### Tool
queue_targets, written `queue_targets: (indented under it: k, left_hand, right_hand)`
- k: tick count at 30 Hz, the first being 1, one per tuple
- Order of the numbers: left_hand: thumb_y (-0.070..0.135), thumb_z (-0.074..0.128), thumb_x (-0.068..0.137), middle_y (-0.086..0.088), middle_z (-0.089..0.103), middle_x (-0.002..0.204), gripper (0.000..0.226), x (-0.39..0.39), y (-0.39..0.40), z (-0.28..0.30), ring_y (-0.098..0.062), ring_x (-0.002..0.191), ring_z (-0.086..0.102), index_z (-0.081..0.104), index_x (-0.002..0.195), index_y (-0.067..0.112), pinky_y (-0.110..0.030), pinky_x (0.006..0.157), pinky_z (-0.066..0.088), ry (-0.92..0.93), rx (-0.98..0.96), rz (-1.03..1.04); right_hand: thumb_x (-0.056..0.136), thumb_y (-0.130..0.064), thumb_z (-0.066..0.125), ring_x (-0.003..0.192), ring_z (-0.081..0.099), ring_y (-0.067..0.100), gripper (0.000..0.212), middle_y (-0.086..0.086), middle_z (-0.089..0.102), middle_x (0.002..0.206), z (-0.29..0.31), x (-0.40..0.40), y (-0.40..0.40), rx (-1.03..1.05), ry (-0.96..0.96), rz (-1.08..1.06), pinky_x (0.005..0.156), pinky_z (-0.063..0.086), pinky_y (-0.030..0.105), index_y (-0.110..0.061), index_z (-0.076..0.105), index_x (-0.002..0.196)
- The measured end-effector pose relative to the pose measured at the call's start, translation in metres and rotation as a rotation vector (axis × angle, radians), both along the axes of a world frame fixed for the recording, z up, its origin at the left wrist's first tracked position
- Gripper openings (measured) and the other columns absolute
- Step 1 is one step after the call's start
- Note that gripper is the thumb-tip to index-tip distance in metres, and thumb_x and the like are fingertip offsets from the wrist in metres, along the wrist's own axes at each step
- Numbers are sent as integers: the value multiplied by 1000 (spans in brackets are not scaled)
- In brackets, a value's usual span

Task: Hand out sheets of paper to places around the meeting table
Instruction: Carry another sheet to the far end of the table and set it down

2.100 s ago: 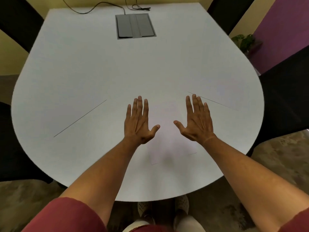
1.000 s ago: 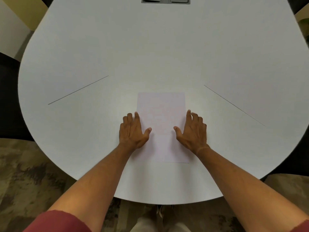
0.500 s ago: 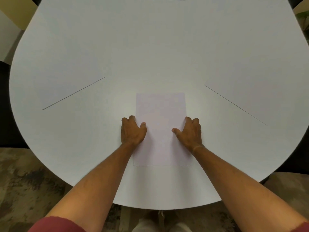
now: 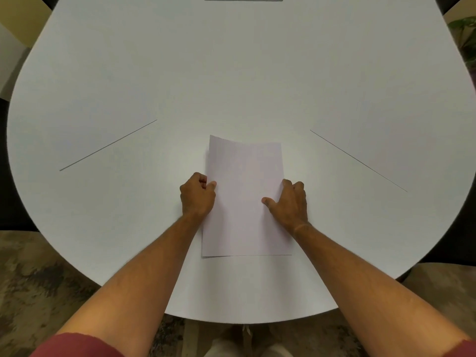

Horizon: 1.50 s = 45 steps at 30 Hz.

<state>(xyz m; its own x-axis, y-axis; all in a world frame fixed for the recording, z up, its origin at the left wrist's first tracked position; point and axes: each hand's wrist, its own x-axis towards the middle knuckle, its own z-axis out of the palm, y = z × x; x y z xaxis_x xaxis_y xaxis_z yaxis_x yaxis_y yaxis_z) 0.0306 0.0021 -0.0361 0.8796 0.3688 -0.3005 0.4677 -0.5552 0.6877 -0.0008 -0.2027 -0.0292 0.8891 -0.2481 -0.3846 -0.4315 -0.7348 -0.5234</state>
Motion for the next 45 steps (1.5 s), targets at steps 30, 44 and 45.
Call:
queue_targets:
  k: [30, 44, 45]
  left_hand:
    - [15, 73, 87, -5, 69, 92, 8, -4, 15, 24, -21, 85, 63, 70, 92, 9, -35, 90, 55, 13, -279, 132]
    - [5, 80, 78, -14, 73, 96, 10, 2, 1, 113, -25, 90, 72, 71, 83, 5, -30, 77, 59, -97, -484, 34]
    - [5, 80, 78, -15, 73, 95, 10, 3, -2, 120, -26, 89, 73, 71, 83, 5, -30, 77, 59, -110, -488, 14]
  right_hand:
    - [84, -18, 76, 78, 64, 15, 18, 3, 69, 92, 16, 18, -33, 458, -136, -424, 58, 46, 14, -6, 72, 96]
    - [82, -3, 74, 92, 71, 30, 16, 17, 72, 97, 96, 8, -82, 732, -297, -374, 83, 59, 38, 2, 70, 97]
    - [82, -2, 74, 92, 71, 30, 16, 17, 72, 98, 105, 6, -87, 744, -313, -364, 84, 59, 38, 3, 70, 97]
